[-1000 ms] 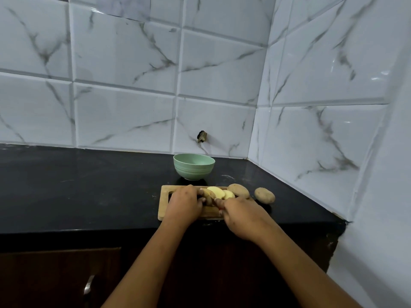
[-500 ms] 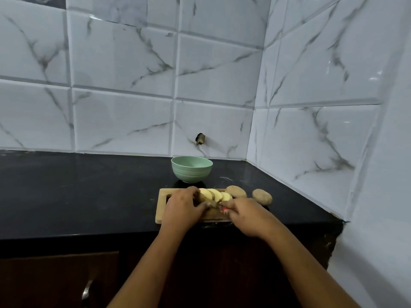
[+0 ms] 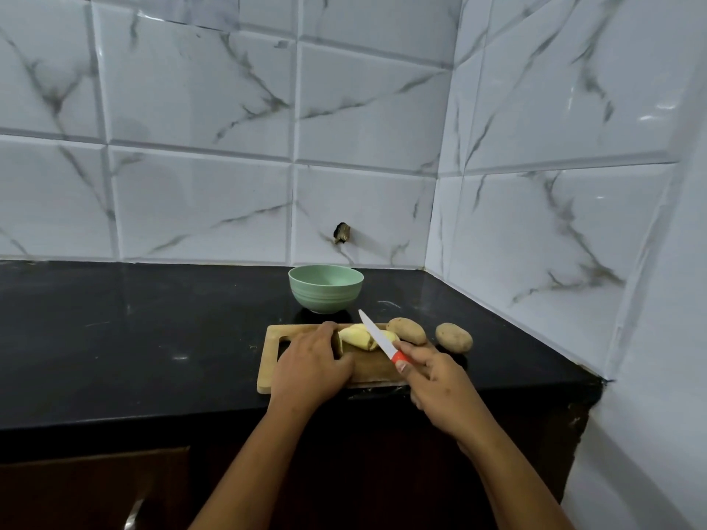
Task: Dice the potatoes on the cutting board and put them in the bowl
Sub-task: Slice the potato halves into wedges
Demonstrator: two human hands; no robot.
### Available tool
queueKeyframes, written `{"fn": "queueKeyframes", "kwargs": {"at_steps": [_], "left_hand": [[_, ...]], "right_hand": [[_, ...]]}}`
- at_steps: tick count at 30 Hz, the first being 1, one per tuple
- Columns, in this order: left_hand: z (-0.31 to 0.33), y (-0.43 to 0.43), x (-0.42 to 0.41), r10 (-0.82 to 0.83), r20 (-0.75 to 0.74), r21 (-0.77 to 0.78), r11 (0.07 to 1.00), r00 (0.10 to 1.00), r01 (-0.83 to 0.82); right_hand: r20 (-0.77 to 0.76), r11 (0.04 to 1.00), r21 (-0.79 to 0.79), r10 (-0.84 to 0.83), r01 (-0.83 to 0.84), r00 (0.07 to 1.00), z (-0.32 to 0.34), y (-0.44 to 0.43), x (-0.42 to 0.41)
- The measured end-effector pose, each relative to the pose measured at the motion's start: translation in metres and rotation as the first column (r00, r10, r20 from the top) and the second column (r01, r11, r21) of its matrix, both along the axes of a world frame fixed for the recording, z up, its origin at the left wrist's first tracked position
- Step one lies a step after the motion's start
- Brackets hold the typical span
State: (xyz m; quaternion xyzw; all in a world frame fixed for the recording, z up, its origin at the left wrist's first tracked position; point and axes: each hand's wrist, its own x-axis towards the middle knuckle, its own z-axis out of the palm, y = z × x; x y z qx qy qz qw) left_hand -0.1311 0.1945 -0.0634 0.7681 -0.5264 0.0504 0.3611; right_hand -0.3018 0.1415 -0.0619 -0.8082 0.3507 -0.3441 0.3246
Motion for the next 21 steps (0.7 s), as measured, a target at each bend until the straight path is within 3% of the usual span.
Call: {"fn": "queueKeyframes", "kwargs": {"at_steps": [5,10,13,21], "left_hand": [[-0.001,0.003,0.002,0.023,-0.095,-0.097,0.995,0.995,-0.032],[0.0,0.004,0.003,0.032,-0.145,-0.138,0.989,0.989,-0.052],[0.002,0.002,0.006,0.031,-0.171,-0.143,0.988,0.985,-0.056],[0.006,0.001,0.008,0.069,-0.222,-0.153,0.983,0.973,-0.105]], "right_hand": [[-0.045,0.999,-0.03,-0.021,0.02,0.999,-0.002,-0.001,0.003],[-0.325,0.972,-0.23,-0.118,0.043,0.938,0.007,0.002,0.01],[-0.411,0.954,-0.294,-0.187,0.064,0.892,0.014,0.002,0.012],[-0.379,0.96,-0.278,-0.135,0.026,0.915,0.016,0.019,0.017]]}}
